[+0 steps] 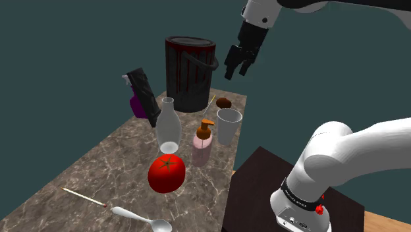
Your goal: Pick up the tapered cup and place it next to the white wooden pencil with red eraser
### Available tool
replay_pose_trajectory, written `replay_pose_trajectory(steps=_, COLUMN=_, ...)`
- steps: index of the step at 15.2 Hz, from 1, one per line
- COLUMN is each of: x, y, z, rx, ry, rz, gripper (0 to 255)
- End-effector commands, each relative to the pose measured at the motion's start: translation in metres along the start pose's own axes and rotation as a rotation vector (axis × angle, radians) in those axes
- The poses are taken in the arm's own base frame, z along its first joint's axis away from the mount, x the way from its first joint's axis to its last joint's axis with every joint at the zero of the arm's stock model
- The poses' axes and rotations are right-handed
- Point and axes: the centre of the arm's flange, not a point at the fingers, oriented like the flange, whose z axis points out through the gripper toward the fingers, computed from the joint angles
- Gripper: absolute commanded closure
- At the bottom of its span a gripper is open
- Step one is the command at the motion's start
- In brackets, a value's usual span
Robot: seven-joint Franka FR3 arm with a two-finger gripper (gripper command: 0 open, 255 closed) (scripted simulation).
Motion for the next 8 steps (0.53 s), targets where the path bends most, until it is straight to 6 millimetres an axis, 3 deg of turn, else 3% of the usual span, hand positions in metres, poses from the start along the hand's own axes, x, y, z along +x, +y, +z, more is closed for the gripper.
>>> replay_pose_trajectory(steps=1, x=0.0, y=0.0, z=0.0, rx=0.0, ry=0.0, rz=0.0, gripper=0)
replay_pose_trajectory(steps=8, x=0.005, y=0.067, z=0.07, rx=0.039, ry=-0.022, rz=-0.019, gripper=0)
